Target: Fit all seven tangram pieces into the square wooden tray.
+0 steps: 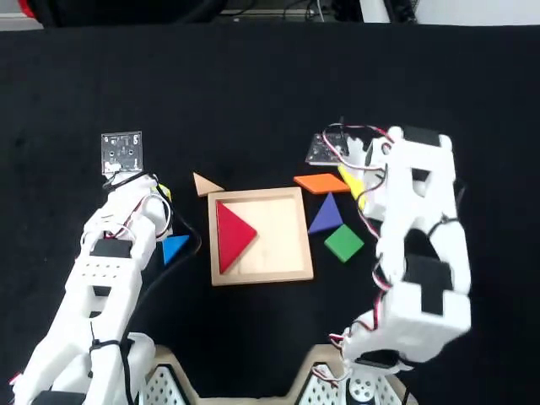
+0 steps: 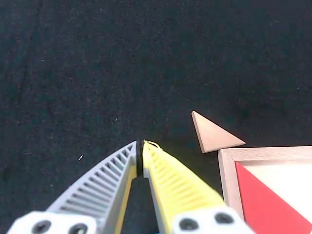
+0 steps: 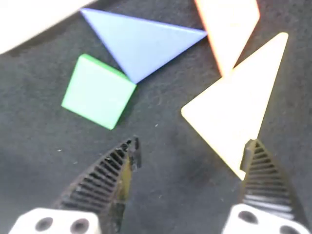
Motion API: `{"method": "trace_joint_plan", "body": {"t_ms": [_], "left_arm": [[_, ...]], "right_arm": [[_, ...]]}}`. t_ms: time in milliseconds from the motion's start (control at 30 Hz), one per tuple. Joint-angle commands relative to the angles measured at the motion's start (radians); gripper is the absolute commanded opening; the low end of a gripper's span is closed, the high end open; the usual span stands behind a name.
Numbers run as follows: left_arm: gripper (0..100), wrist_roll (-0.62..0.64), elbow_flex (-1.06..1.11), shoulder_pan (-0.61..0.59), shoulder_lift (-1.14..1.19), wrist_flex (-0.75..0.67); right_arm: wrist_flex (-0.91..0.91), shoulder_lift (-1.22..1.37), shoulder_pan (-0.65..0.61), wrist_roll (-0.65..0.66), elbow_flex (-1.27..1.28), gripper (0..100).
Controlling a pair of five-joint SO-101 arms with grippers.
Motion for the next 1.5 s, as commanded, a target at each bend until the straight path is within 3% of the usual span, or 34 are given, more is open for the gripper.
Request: {"method": "trace_joint_plan", "body": {"t_ms": [0, 500, 933, 1200, 1467], "left_arm": [[4, 0.012, -0.013, -0.010, 0.000, -0.015], [4, 0.011, -0.015, -0.010, 0.000, -0.017], [4, 0.011, -0.015, -0.012, 0.000, -0.017], [4, 0.011, -0.015, -0.012, 0.000, -0.017], [4, 0.011, -0.015, -0.012, 0.000, -0.017]], "right_arm": [[-0.006, 0.062, -0.018, -0.002, -0.122, 37.1], [0.000, 0.185, -0.025, -0.002, -0.182, 37.2], [-0.118, 0.277, -0.048, -0.003, -0.183, 37.1], [-0.061, 0.286, 0.029, 0.026, -0.272, 37.1], [-0.006, 0.288, 0.000, 0.063, -0.297, 37.1]]}}
